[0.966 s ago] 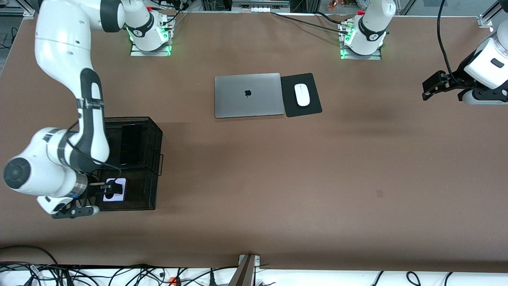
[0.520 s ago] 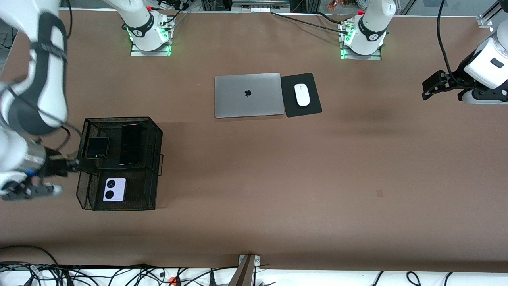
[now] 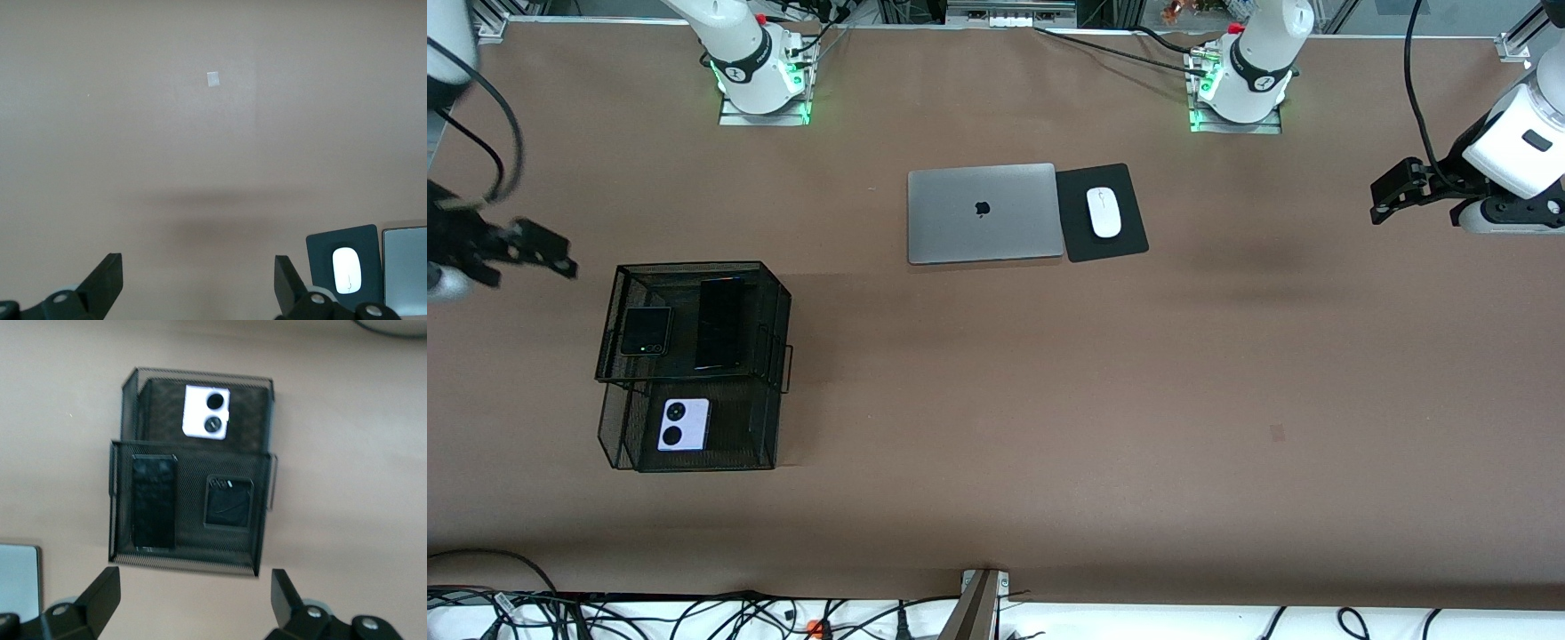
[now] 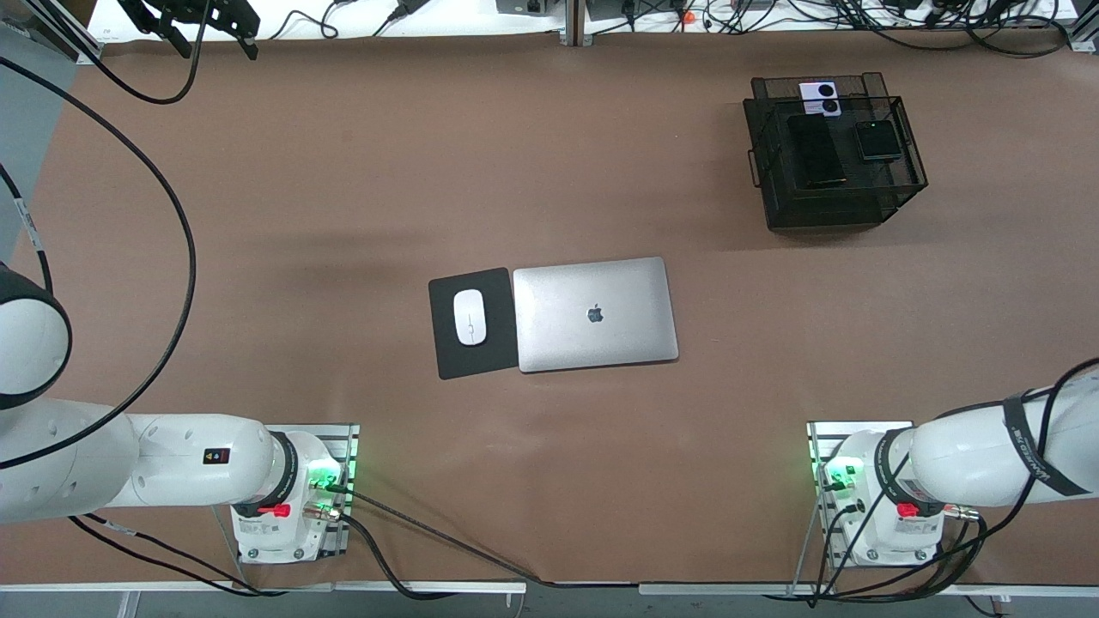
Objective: Place phones with both arms
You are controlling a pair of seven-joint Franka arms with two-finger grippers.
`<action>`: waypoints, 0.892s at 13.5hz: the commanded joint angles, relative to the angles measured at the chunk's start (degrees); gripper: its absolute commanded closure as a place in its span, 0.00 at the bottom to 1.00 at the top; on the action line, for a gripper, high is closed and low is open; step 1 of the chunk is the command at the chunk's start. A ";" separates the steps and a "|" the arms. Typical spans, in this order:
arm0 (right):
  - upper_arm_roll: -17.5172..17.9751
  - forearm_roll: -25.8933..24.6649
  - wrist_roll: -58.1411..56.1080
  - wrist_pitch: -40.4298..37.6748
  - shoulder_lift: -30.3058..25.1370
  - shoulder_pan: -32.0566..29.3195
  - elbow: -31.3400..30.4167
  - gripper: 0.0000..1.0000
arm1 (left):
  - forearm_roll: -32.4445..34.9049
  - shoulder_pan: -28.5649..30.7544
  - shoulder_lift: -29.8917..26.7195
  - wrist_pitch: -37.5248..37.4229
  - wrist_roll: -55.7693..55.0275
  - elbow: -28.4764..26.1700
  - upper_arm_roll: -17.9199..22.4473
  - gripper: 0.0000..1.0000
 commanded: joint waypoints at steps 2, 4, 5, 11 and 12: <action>9.10 -2.71 7.30 -4.18 -5.61 -6.91 -3.69 0.00 | -0.27 0.07 0.49 -1.29 0.44 1.51 -0.31 0.00; 9.73 -3.33 8.19 -5.33 -6.67 -7.36 -3.60 0.00 | -0.27 0.07 0.49 -1.29 0.18 1.51 -0.92 0.00; 9.56 -3.33 8.71 -6.29 -6.85 -7.36 -3.16 0.00 | -0.27 0.07 0.49 -1.29 0.18 1.51 -0.93 0.00; 8.77 -3.24 8.89 -7.01 -6.24 -7.36 -2.19 0.00 | -0.27 0.16 0.49 -1.29 0.44 1.51 -1.01 0.00; 9.03 -3.24 8.98 -7.01 -6.15 -7.36 -2.28 0.00 | -0.27 0.16 0.49 -1.29 0.44 1.51 -1.01 0.00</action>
